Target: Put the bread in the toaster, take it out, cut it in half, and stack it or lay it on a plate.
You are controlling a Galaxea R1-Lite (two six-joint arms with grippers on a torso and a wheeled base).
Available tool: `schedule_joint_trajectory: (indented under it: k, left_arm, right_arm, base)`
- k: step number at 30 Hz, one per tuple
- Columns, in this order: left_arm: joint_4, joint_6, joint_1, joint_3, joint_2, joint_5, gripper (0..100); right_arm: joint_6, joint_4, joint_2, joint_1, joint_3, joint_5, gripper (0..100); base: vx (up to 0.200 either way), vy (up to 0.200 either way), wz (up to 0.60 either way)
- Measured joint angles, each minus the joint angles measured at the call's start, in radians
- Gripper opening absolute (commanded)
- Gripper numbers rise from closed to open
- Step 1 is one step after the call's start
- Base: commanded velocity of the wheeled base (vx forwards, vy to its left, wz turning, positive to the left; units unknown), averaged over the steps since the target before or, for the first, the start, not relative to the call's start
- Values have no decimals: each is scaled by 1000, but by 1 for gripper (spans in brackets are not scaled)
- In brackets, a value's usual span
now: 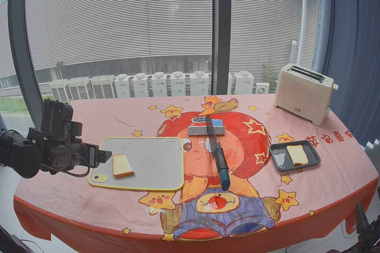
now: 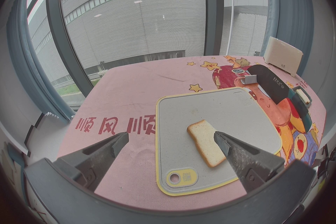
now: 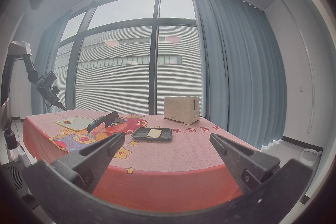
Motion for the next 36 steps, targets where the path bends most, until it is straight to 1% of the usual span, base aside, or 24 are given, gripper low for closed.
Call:
schedule_joint_trajectory:
  k: [11, 29, 36]
  left_arm:
    - [-21, -2, 2, 6, 69, 1, 100]
    - [-35, -3, 4, 7, 122, 1, 100]
    - [-36, -9, 4, 5, 133, 1, 100]
  right_arm:
    - [0, 0, 0, 0, 0, 0, 100]
    - [0, 0, 0, 0, 0, 0, 100]
    - [0, 0, 0, 0, 0, 0, 100]
  base:
    - [0, 0, 0]
    - [0, 0, 0]
    - [0, 0, 0]
